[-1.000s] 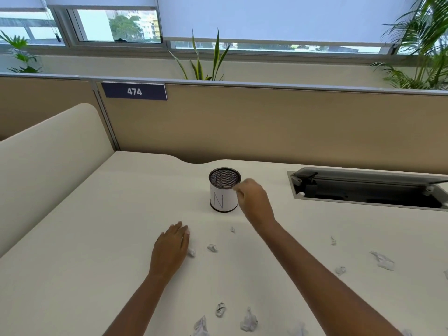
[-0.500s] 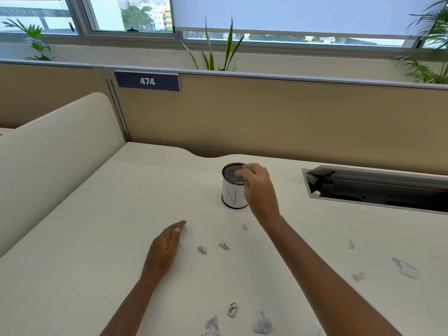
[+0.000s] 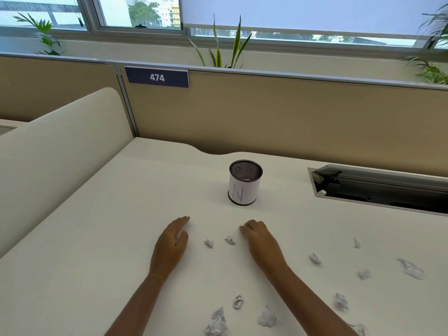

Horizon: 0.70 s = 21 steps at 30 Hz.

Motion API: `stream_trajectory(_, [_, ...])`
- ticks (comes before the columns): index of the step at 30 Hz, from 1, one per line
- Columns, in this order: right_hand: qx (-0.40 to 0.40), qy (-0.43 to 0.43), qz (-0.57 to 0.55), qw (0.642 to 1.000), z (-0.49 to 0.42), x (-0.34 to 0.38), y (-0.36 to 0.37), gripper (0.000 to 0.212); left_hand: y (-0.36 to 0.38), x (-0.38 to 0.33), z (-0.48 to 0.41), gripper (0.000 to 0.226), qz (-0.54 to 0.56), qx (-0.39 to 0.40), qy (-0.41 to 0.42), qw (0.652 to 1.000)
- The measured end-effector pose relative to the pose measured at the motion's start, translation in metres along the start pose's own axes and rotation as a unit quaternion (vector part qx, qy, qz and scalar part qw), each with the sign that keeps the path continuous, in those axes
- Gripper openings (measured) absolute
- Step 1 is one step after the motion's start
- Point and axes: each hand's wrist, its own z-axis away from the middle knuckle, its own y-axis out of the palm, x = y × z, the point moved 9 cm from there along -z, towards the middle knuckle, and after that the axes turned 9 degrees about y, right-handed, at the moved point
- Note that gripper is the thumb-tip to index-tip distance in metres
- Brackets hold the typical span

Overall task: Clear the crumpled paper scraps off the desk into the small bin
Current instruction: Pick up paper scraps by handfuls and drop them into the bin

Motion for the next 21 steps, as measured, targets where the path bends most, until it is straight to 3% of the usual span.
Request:
stream_trajectory(4, [-0.033, -0.007, -0.014, 0.999, -0.014, -0.001, -0.015, 0.023, 0.003, -0.007, 0.004, 0.054, -0.061, 0.020, 0.035, 0.997])
stream_trajectory(8, [-0.144, -0.028, -0.079, 0.986, -0.039, 0.016, -0.071, 0.018, -0.002, -0.014, 0.004, 0.065, -0.140, -0.008, 0.071, 0.988])
stream_trajectory(12, [-0.223, -0.050, -0.103, 0.968, -0.072, 0.039, -0.123, 0.024, 0.000, -0.015, 0.005, 0.044, -0.136, -0.006, 0.072, 0.988])
stream_trajectory(18, [-0.175, -0.014, -0.113, 0.978, -0.091, 0.033, -0.112, 0.032, 0.002, -0.011, 0.005, 0.033, -0.133, -0.009, 0.083, 0.988])
stream_trajectory(21, [-0.200, 0.018, -0.154, 0.968, -0.065, 0.013, -0.096, 0.031, 0.003, -0.010, 0.004, 0.027, -0.127, -0.005, 0.085, 0.988])
